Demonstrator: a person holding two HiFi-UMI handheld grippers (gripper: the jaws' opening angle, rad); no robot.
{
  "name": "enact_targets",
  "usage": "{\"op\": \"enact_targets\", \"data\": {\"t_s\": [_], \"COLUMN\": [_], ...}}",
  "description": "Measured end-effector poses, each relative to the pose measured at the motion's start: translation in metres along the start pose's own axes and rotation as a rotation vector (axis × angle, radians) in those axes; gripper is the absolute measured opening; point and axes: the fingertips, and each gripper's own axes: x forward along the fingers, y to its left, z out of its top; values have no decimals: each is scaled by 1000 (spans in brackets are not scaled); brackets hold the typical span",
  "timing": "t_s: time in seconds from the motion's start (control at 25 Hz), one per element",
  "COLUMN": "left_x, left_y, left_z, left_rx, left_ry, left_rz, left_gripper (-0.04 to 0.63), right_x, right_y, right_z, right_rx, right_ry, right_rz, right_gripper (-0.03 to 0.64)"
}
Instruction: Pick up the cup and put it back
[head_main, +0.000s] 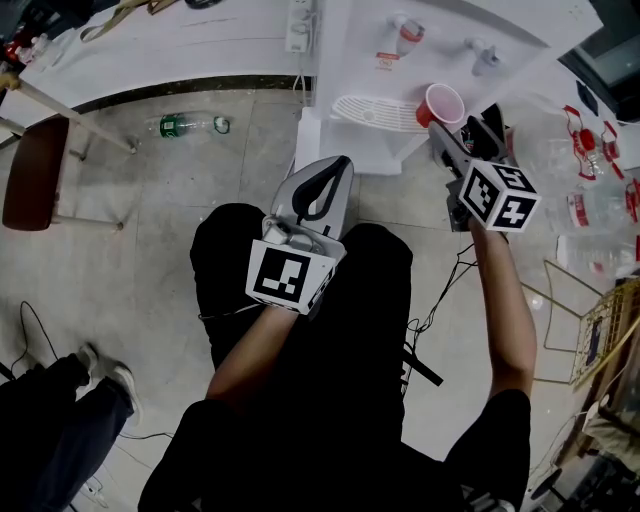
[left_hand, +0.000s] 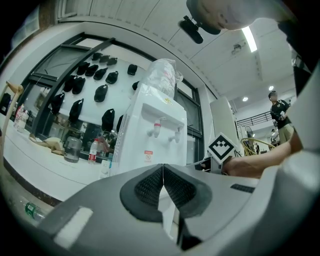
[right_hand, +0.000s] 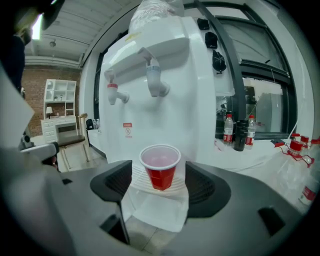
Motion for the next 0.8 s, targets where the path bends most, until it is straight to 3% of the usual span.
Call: {"op": "enact_targets", "data": {"t_s": [0.12,0.2,0.48,0.64,0.8], "left_x": [0,0,1,7,13], "left_y": [3,7,20,29,46], "left_z": [0,-3,-9,-4,4], "left_rx": [-1,-5,-23,-37,-33], "left_ry": [2,9,36,33,84], "left_rz": [2,12,11,-21,-30], "left_gripper": [8,8,8,8,8], "right_x": [-19,-25,-9,1,10], "right_y": [6,14,41,51,53], "right_z": [-9,-29,-100,-122,-122], "right_rx": [24,45,158,201,217], "right_ry": [-34,-23,120,195,266], "right_rz": [-23,-29,-13,-29,-60], "right_gripper": [301,218,41,4,-5]}}
